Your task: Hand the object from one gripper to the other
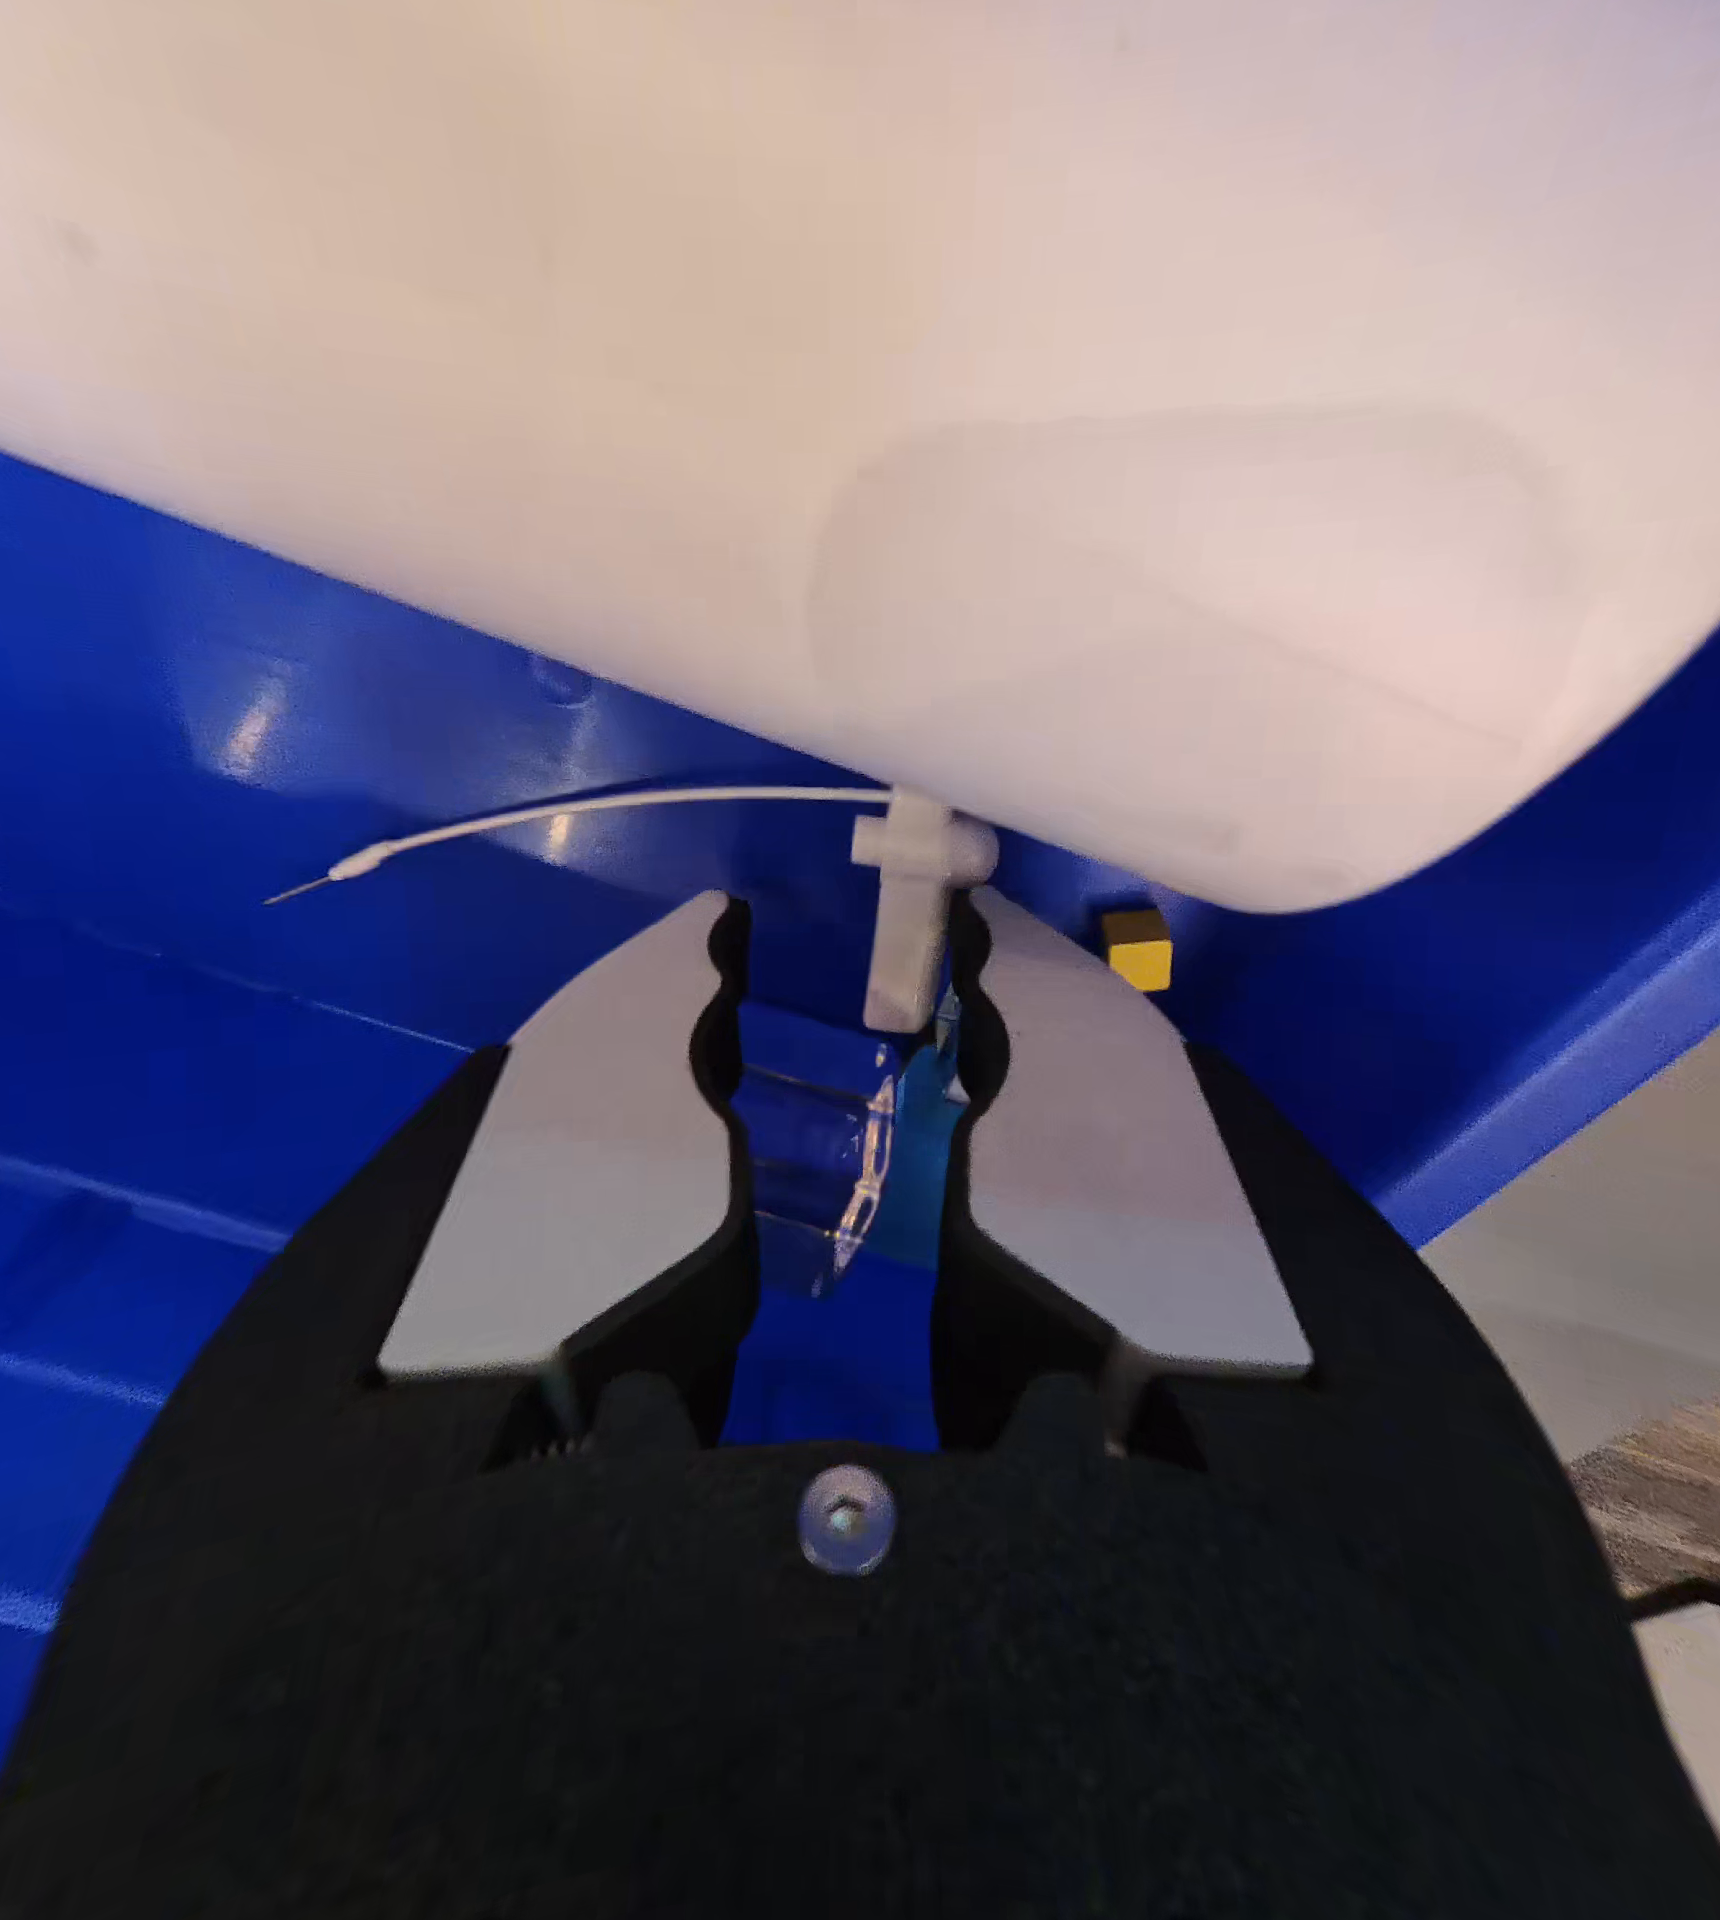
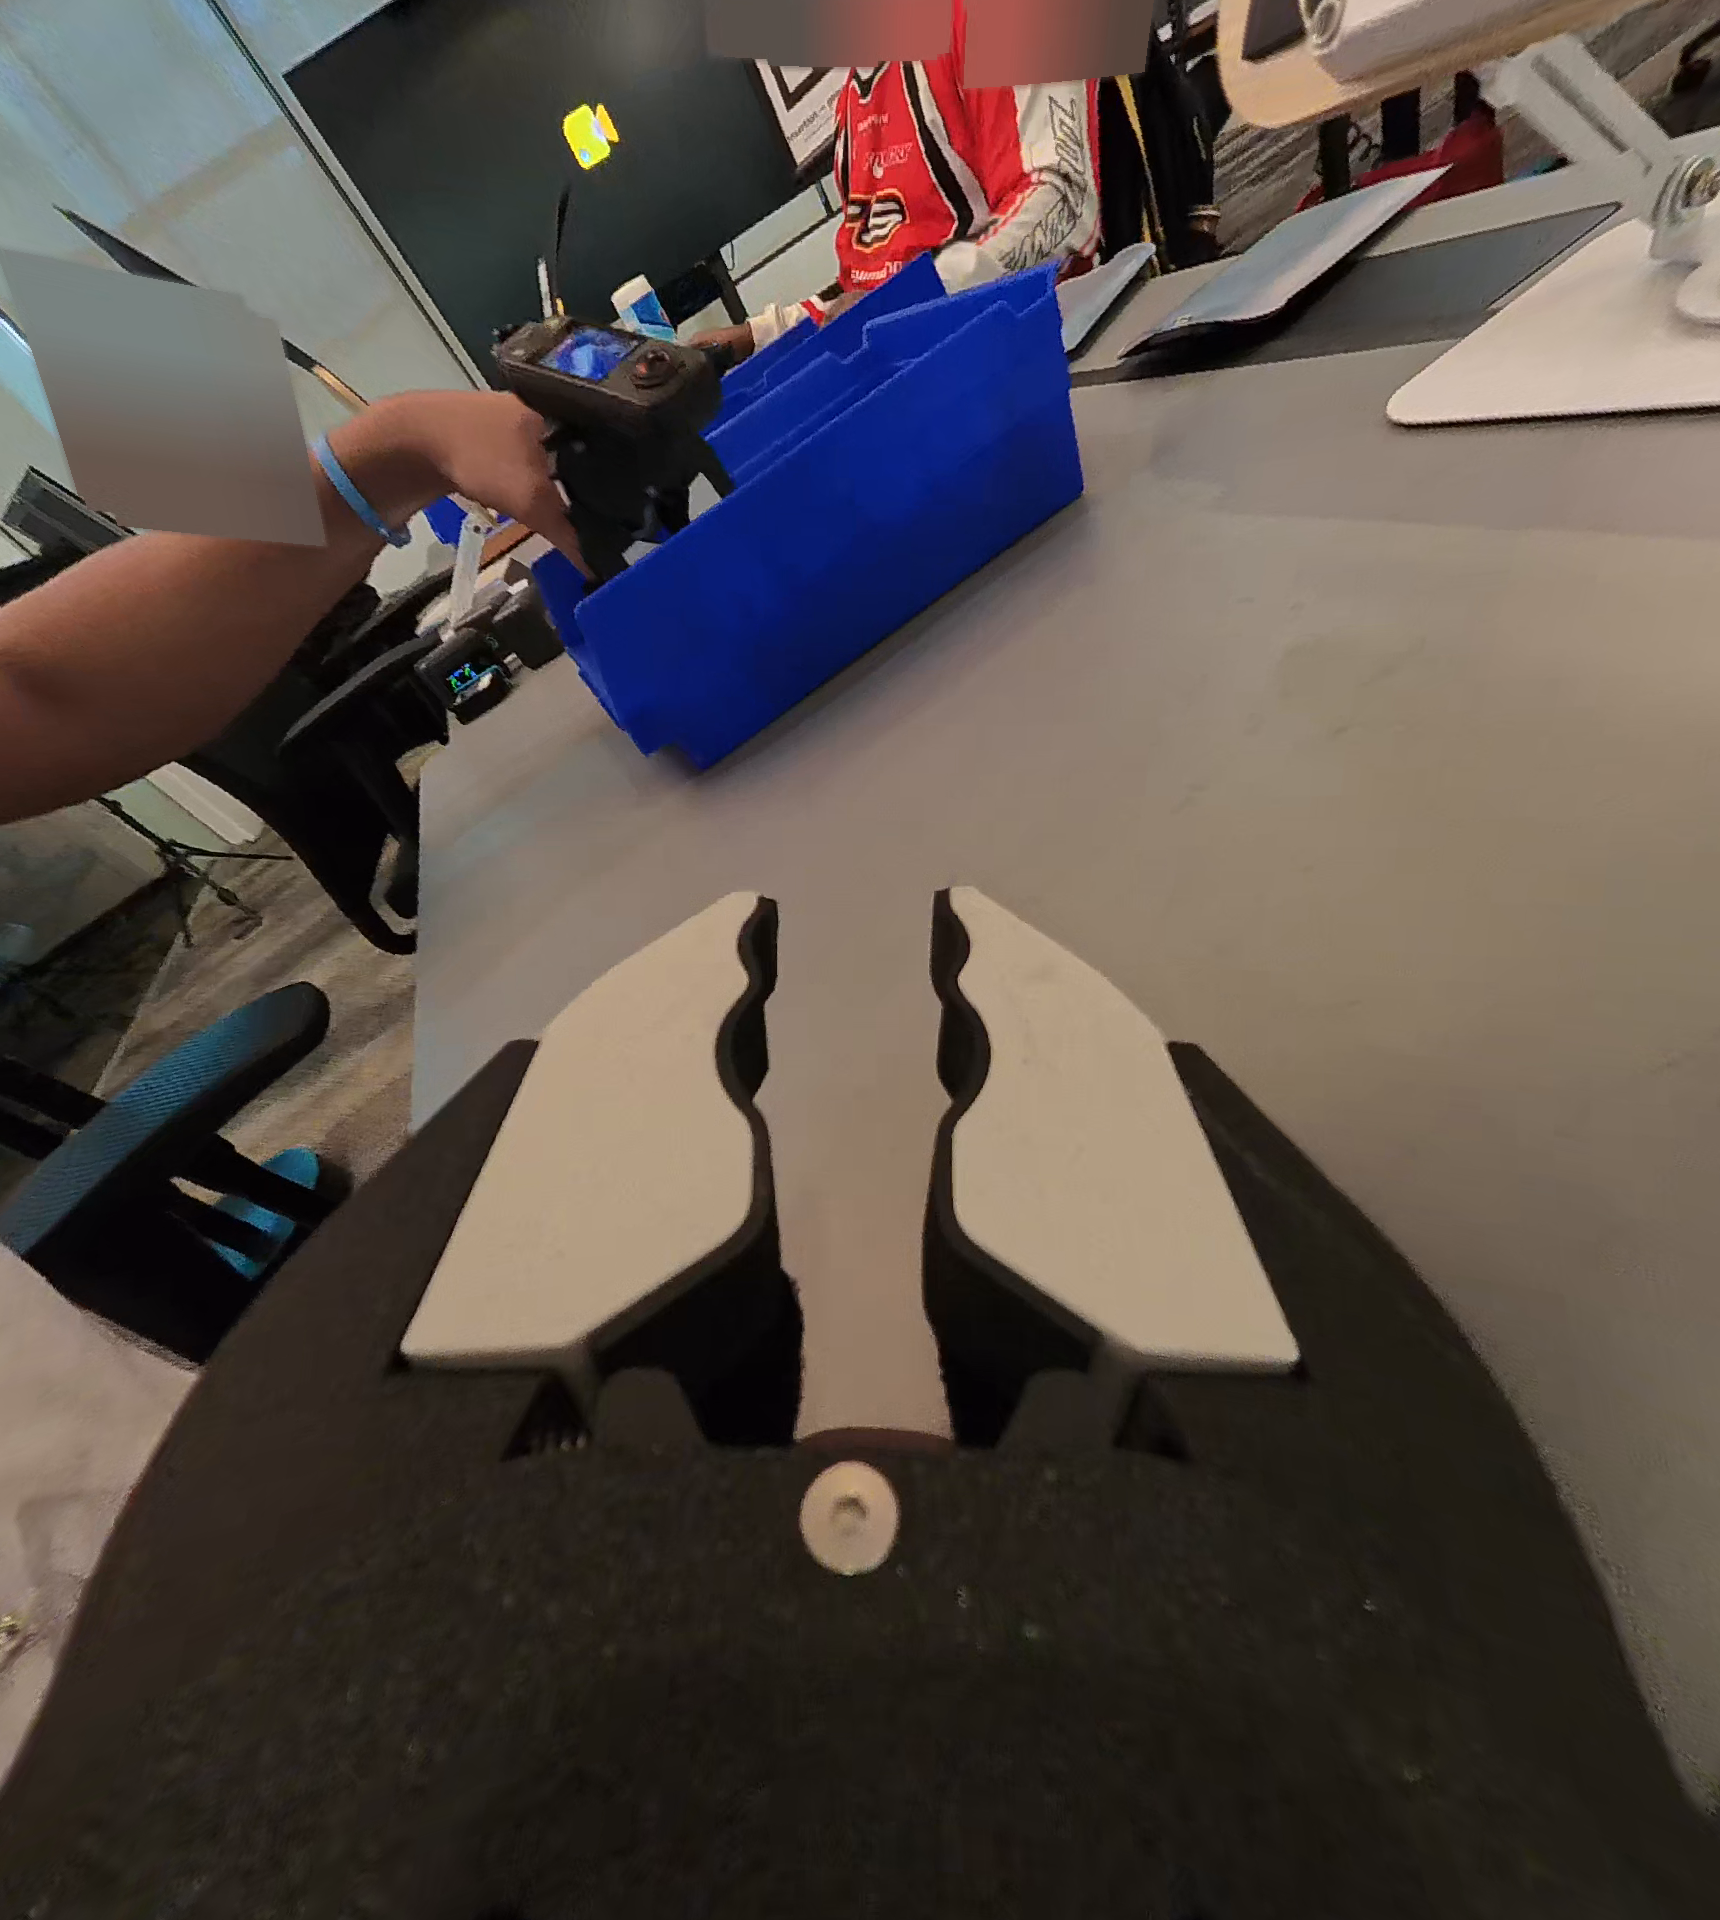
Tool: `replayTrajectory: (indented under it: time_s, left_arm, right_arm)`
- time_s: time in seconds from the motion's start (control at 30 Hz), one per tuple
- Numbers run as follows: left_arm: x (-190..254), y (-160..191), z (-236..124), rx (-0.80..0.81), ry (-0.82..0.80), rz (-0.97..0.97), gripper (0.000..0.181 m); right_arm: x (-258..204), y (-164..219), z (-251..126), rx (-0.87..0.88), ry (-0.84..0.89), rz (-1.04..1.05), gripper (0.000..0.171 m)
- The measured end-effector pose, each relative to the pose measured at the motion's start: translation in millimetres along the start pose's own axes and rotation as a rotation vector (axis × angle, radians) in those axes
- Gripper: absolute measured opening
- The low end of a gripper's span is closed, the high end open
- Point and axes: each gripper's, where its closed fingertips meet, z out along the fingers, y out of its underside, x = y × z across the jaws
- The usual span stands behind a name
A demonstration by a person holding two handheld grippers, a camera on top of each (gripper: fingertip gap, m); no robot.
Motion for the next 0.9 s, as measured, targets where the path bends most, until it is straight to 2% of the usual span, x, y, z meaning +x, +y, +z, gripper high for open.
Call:
replayTrajectory:
  time_s: [0.17,0.27,0.63,0.77,0.9]
  left_arm:
    - [-1,-4,1,-0.002,0.006,0.022,0.037]
    - [11,-5,2,-0.01,0.071,0.055,0.015]
    - [10,-9,1,0.021,-0.027,0.062,0.013]
    - [-3,-8,-11,0.044,-0.171,0.032,0.013]
    - [-26,-18,-62,0.162,-0.434,-0.044,0.013]
  right_arm:
    - [-2,3,5,-0.009,-0.034,0.046,0.028]
    - [-4,4,7,-0.019,-0.04,0.047,0.029]
    - [-9,1,-1,-0.008,-0.039,0.026,0.028]
    - [-10,0,-3,-0.004,-0.033,0.014,0.028]
    - [-12,2,-1,-0.012,-0.037,0.004,0.028]
